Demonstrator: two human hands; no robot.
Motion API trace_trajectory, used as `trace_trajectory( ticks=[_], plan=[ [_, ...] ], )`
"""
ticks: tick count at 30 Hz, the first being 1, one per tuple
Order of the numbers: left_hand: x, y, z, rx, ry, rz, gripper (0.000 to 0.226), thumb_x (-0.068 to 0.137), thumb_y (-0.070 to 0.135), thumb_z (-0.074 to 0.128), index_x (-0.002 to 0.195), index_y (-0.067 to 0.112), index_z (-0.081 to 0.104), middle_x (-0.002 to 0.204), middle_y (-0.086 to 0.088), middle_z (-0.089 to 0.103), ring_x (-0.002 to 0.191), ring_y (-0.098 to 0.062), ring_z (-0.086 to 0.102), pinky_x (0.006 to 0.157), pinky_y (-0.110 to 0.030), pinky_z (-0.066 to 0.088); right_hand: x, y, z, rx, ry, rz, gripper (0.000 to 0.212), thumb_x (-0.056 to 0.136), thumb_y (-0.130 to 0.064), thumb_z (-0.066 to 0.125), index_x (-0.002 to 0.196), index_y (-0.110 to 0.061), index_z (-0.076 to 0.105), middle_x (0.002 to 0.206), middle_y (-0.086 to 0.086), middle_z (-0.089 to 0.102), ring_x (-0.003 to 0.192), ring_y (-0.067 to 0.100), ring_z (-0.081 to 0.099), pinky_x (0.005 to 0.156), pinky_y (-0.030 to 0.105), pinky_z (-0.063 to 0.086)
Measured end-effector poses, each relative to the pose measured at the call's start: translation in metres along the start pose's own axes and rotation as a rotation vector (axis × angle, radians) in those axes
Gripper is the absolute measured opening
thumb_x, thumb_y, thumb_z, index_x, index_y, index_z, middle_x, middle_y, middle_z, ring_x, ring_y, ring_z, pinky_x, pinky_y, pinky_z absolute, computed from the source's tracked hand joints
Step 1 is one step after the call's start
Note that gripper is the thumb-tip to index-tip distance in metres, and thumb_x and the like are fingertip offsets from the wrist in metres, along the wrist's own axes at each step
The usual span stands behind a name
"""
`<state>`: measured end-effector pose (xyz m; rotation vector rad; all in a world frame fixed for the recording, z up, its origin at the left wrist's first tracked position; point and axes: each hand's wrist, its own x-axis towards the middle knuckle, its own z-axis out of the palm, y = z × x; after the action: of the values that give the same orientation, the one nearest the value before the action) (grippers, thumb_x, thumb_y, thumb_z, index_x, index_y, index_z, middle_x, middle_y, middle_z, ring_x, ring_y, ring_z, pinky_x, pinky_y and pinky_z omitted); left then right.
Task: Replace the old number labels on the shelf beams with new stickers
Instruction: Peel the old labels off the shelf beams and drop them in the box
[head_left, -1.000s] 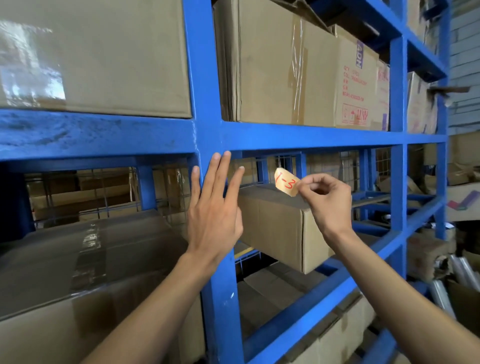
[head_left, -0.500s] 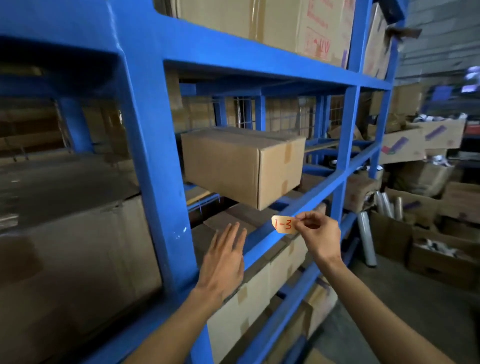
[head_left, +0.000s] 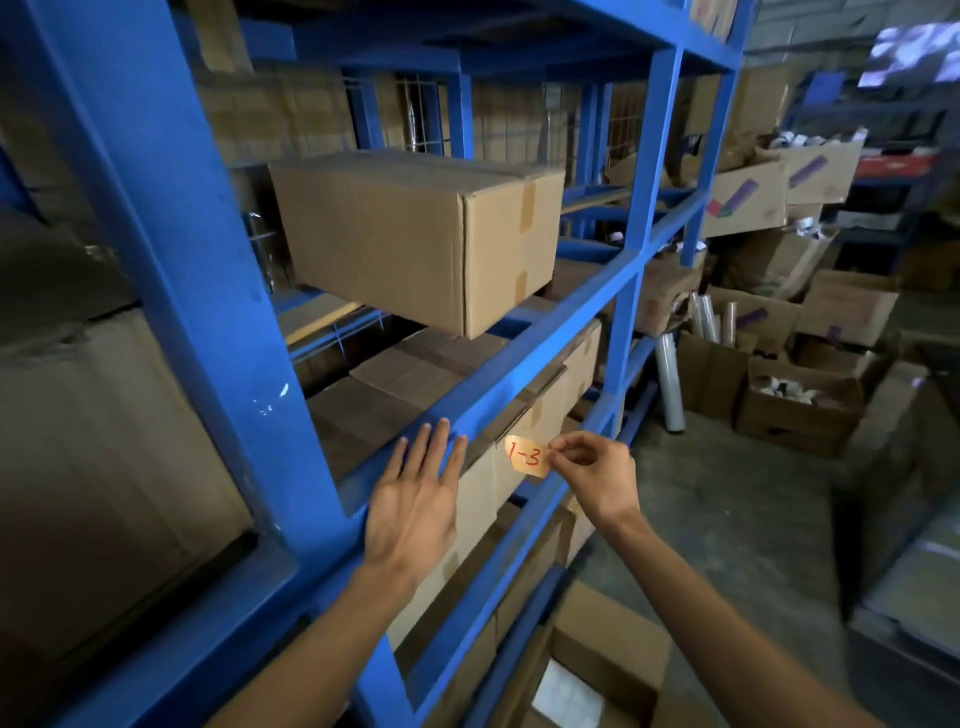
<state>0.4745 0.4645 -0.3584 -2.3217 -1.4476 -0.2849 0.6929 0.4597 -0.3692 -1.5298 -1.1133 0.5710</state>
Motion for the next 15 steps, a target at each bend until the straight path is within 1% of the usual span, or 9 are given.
trace_trajectory(
  ticks=[2,4,6,7,9,10,12,13,15],
  plan=[
    [-0.001,0.009,0.01,-0.011,0.038,0.04,0.073,0.085,0.025,0.063,0.152,0.013,0.036,0.163,-0.013,0.028,0.151,-0.031,0.025,0.124,-0.05,0.017,-0.002,0.016,0.0,-0.027,-0.004,0.039,0.01,0.079,-0.009,0.078,0.077,-0.018,0.073,0.071,-0.004,0.073,0.07,0.006,0.07,0.063,0.01,0.052],
    [-0.005,0.018,0.028,-0.045,0.043,0.099,0.073,0.082,0.025,0.064,0.15,0.014,0.039,0.162,-0.015,0.028,0.152,-0.031,0.023,0.124,-0.054,0.012,-0.006,0.035,-0.001,-0.041,0.004,0.09,0.013,0.078,-0.008,0.078,0.075,-0.02,0.072,0.069,-0.005,0.072,0.069,0.007,0.069,0.062,0.011,0.051],
    [-0.014,0.028,0.056,-0.079,-0.057,0.131,0.074,0.087,0.025,0.058,0.155,0.016,0.03,0.165,-0.015,0.018,0.154,-0.031,0.015,0.125,-0.053,0.004,-0.014,0.063,-0.004,-0.062,0.012,0.163,0.019,0.077,-0.008,0.078,0.072,-0.024,0.071,0.067,-0.004,0.072,0.067,0.008,0.068,0.065,0.019,0.052],
    [-0.02,0.032,0.071,-0.109,-0.131,0.126,0.074,0.09,0.025,0.053,0.157,0.017,0.023,0.167,-0.014,0.011,0.155,-0.03,0.009,0.125,-0.053,0.0,-0.021,0.075,-0.006,-0.082,0.014,0.198,0.02,0.076,-0.008,0.078,0.071,-0.026,0.07,0.066,-0.004,0.072,0.065,0.005,0.067,0.066,0.018,0.051],
    [-0.032,0.042,0.107,-0.152,-0.279,0.118,0.072,0.096,0.026,0.045,0.159,0.019,0.011,0.168,-0.012,0.004,0.155,-0.029,0.002,0.125,-0.051,-0.005,-0.033,0.11,-0.01,-0.125,0.024,0.28,0.02,0.075,-0.01,0.078,0.069,-0.027,0.071,0.061,-0.011,0.069,0.058,-0.005,0.063,0.062,0.011,0.047],
    [-0.038,0.046,0.124,-0.157,-0.33,0.117,0.071,0.097,0.027,0.043,0.159,0.02,0.008,0.168,-0.011,0.003,0.155,-0.028,0.001,0.125,-0.05,-0.005,-0.042,0.126,-0.011,-0.147,0.027,0.323,0.018,0.075,-0.01,0.078,0.069,-0.027,0.072,0.06,-0.013,0.068,0.057,-0.007,0.061,0.062,0.011,0.046],
    [-0.048,0.054,0.155,-0.18,-0.401,0.126,0.07,0.099,0.027,0.041,0.159,0.021,0.006,0.168,-0.01,0.004,0.156,-0.027,0.001,0.125,-0.048,-0.002,-0.058,0.16,-0.014,-0.188,0.032,0.42,0.017,0.076,-0.011,0.075,0.068,-0.026,0.072,0.062,-0.016,0.067,0.062,-0.005,0.061,0.065,0.015,0.046],
    [-0.053,0.06,0.173,-0.207,-0.441,0.131,0.07,0.098,0.028,0.042,0.159,0.021,0.007,0.168,-0.01,0.005,0.155,-0.027,0.002,0.125,-0.047,0.001,-0.067,0.181,-0.015,-0.201,0.039,0.475,0.017,0.076,-0.011,0.073,0.067,-0.026,0.072,0.063,-0.016,0.067,0.065,-0.003,0.062,0.064,0.014,0.045],
    [-0.061,0.067,0.204,-0.239,-0.497,0.123,0.07,0.098,0.029,0.043,0.159,0.021,0.01,0.168,-0.011,0.007,0.155,-0.027,0.004,0.124,-0.045,0.005,-0.083,0.216,-0.014,-0.225,0.043,0.562,0.017,0.076,-0.012,0.072,0.067,-0.027,0.071,0.064,-0.016,0.068,0.066,-0.001,0.062,0.057,0.005,0.041]
  ],
)
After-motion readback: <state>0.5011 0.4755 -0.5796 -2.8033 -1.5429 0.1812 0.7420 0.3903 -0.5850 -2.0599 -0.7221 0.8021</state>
